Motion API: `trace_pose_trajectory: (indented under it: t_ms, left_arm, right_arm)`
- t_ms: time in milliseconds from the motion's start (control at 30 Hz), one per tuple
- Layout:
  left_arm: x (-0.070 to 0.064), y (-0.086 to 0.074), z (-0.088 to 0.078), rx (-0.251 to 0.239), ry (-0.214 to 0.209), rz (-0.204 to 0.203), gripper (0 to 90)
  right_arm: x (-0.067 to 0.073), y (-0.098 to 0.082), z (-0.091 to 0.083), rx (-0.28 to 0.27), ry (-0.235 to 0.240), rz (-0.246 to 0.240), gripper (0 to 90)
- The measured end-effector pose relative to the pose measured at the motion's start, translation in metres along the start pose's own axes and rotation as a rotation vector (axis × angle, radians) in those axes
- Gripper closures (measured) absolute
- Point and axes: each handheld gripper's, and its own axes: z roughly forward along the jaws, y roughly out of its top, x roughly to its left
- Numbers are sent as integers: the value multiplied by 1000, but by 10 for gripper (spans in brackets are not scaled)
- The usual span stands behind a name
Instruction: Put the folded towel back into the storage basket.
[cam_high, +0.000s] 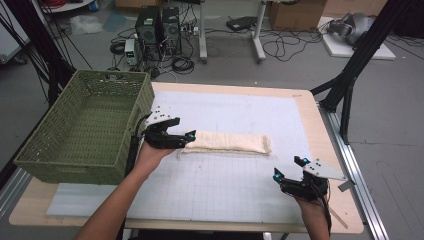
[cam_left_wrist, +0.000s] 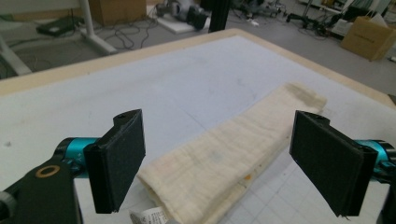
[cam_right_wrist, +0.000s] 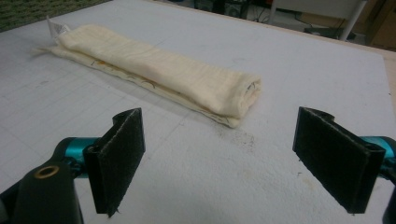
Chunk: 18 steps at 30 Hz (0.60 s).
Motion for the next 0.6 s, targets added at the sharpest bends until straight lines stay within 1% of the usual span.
trace_pose_trajectory:
  t_ms: [133,233,267,300,367,433,533,600]
  left_arm:
    - [9,-8,14,51,25,-32,194]
    - [14,-13,23,86,37,-45,204]
    - [15,-15,26,94,38,-50,205]
    - [16,-17,27,105,41,-50,207]
    - [18,-19,30,123,60,-45,209]
    - [19,-22,34,142,60,-48,214]
    - [19,-25,38,168,68,-40,219]
    - [20,-28,42,182,71,-46,226]
  right_arm:
    - [0,0,1,0,4,-5,154]
    - [0,0,1,3,3,-1,154]
    - [-1,0,1,3,3,-6,154]
    - [0,0,1,4,4,-3,154]
    - [-1,-1,2,6,5,-4,154]
    - [-1,-1,2,8,5,-6,154]
    - [-1,-1,2,7,5,-8,154]
    - [-1,-1,2,10,10,-6,155]
